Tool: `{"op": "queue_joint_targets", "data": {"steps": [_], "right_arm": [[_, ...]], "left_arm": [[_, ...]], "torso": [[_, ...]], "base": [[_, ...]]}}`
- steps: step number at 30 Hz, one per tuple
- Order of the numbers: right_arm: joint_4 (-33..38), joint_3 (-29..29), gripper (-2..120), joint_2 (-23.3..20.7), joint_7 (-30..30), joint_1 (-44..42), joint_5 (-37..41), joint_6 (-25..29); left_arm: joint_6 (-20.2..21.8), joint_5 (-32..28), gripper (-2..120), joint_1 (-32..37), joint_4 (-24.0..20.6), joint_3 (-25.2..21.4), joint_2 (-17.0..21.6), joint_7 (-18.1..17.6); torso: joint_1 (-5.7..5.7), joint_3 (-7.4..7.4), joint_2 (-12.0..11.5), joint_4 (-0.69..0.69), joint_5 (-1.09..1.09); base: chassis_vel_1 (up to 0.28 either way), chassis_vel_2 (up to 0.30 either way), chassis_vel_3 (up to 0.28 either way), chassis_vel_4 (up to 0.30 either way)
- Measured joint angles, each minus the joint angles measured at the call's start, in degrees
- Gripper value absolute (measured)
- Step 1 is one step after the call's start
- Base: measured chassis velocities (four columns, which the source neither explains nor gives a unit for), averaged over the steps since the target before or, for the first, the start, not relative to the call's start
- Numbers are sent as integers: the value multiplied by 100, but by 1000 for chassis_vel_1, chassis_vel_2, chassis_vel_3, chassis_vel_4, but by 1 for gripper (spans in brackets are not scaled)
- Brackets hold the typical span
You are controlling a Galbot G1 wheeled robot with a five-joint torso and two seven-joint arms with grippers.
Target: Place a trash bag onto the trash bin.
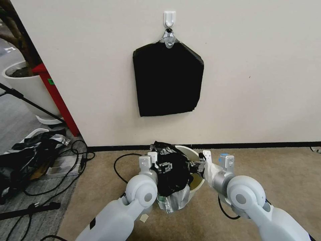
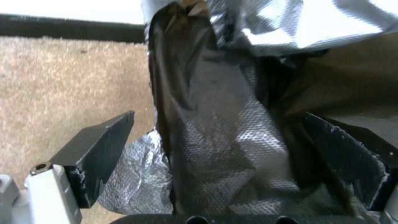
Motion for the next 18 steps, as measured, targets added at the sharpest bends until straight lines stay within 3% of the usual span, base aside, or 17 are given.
{"op": "queue_joint_targets", "data": {"steps": [7, 13, 18], "right_arm": [[-22, 15, 0, -21, 0, -11, 0, 0], [-26, 14, 0, -31, -4, -6, 3, 4], [-26, 10, 0, -33, -5, -4, 4, 5]], "left_arm": [[126, -310, 93, -72, 111, -15, -58, -292], [208, -667, 69, -149, 268, -37, -107, -468], [222, -729, 60, -174, 314, -38, -111, -499]], "torso": [[0, 0, 0, 0, 0], [0, 0, 0, 0, 0], [0, 0, 0, 0, 0]], "base": [[0, 0, 0, 0], [0, 0, 0, 0], [0, 0, 0, 0]]}}
